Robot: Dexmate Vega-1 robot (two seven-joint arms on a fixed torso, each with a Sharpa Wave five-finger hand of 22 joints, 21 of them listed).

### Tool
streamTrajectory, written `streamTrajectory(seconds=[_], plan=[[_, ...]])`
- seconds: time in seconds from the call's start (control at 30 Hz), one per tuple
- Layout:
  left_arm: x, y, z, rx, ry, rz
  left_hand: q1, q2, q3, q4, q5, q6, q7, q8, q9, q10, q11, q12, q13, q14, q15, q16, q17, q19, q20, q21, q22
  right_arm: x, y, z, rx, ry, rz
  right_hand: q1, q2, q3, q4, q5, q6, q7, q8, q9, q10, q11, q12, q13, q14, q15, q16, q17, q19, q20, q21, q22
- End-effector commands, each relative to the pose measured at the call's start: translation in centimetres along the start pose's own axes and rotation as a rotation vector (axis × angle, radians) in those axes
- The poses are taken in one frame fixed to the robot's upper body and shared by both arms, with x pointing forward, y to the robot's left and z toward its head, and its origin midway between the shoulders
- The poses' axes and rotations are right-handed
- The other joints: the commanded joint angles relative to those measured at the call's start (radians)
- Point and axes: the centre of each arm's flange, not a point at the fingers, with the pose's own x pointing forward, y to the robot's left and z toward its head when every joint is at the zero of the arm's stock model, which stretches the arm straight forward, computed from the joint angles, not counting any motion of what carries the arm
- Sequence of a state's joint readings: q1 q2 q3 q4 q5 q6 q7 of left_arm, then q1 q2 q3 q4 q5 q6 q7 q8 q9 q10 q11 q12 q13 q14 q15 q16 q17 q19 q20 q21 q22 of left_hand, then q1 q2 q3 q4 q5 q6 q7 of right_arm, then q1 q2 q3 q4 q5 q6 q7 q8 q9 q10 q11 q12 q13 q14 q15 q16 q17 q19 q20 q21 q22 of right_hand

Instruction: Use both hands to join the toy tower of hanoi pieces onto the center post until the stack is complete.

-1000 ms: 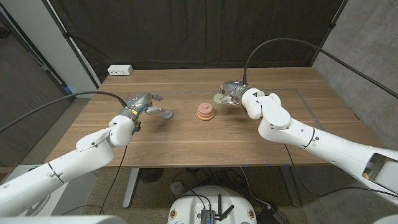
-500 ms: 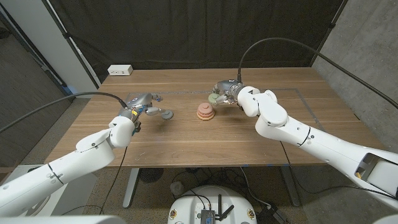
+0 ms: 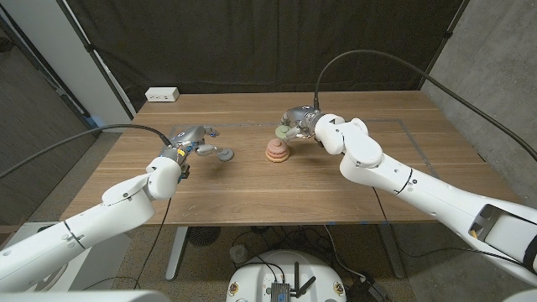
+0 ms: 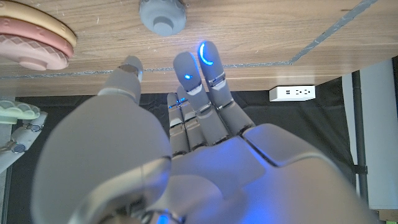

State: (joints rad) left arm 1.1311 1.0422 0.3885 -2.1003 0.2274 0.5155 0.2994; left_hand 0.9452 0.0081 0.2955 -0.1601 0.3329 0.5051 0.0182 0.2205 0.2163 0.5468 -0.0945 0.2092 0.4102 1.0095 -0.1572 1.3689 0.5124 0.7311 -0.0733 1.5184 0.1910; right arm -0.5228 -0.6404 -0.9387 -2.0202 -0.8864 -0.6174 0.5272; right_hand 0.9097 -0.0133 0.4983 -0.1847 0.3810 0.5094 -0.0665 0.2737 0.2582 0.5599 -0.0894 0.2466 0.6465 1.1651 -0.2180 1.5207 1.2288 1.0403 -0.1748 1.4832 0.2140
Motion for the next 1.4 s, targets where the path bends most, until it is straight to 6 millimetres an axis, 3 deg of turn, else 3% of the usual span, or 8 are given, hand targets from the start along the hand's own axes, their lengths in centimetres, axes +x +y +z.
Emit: streamTrajectory(seconds=[0.03, 1.4], plan=[[0.0, 0.0, -0.1, -0.001, -0.002, -0.003, -0.006, 0.0, 0.011, 0.0, 0.005, 0.013, -0.003, -0.003, 0.003, 0.008, -0.001, 0.003, 0.006, 0.008, -0.063, 0.001, 0.002, 0.008, -0.132, 0.004, 0.001, 0.7, -0.5, 1.0, -0.008, -0.022, 0.003, 0.004, 0.026, 0.03, 0.023, 0.007, 0.022, -0.011, 0.005, 0.002, 0.065, -0.059, 0.002, 0.006, 0.005, -0.001, 0.009, 0.003, 0.005, -0.048, 0.006, -0.001], [-0.1, -0.4, 0.1, -0.015, -0.01, -0.003, -0.006, -0.001, 0.016, 0.0, 0.006, 0.015, -0.002, -0.005, 0.004, 0.009, 0.002, 0.001, 0.008, 0.009, -0.063, 0.0, 0.003, 0.009, -0.132, 0.005, 0.001, 3.2, 0.8, 1.9, 0.024, -0.013, 0.079, 0.001, 0.027, 0.039, 0.022, 0.011, 0.024, -0.009, 0.002, 0.001, 0.066, -0.058, -0.007, 0.017, 0.004, -0.001, 0.012, 0.003, 0.003, -0.048, 0.004, -0.004]])
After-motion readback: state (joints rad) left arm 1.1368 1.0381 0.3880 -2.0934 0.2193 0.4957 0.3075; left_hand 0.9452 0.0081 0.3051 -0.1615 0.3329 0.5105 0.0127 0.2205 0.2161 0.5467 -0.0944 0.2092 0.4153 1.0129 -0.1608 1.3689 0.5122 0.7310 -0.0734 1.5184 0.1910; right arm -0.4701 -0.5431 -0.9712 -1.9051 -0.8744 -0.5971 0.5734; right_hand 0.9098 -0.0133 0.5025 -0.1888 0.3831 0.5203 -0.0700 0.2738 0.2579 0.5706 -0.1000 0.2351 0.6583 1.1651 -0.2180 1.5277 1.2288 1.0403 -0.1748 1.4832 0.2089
